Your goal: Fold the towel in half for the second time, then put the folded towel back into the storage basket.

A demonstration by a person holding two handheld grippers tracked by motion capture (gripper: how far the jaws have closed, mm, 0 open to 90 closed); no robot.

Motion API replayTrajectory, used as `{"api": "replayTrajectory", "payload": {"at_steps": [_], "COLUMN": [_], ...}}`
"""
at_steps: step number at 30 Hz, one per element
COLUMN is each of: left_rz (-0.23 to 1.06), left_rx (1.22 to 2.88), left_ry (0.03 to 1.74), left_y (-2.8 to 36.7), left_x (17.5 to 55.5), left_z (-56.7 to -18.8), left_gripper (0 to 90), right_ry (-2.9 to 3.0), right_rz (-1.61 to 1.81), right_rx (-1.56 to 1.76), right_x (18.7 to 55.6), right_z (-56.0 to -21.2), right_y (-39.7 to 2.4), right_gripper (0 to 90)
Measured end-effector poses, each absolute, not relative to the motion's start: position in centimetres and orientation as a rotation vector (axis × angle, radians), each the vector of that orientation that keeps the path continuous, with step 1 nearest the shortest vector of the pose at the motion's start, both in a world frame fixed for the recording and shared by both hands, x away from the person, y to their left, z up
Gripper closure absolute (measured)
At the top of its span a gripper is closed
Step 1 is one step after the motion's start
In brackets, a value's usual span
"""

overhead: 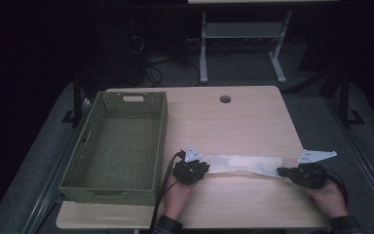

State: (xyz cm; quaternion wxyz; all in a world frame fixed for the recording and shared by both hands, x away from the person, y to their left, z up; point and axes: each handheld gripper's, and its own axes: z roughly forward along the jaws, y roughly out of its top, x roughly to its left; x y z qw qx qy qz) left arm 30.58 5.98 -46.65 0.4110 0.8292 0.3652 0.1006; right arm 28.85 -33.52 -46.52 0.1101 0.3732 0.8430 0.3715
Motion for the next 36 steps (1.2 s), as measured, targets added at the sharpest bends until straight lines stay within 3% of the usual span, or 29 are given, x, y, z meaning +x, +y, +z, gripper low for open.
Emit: {"api": "replayTrajectory", "payload": {"at_steps": [11,21,36], "left_rz": [0.301,0.318,0.321], "left_rx": [2.153,2.117,2.12], "left_ry": [0.896,0.913,0.886], "left_y": [5.9,6.5,6.4], "left_x": [30.0,30.3,31.3], "left_z": [-46.7,-45.6,-44.8], "left_gripper": [82.5,59.6,43.7], "right_ry": [2.472,2.472,2.452], "right_rz": [1.053,1.055,1.004], "right_rx": [1.092,1.108,1.138], "right_x": [30.3,30.9,35.9], "right_z": [-47.0,-46.9,-46.8], "right_y": [-33.9,-33.9,-32.3], "right_gripper": [89.8,89.7,89.8]}}
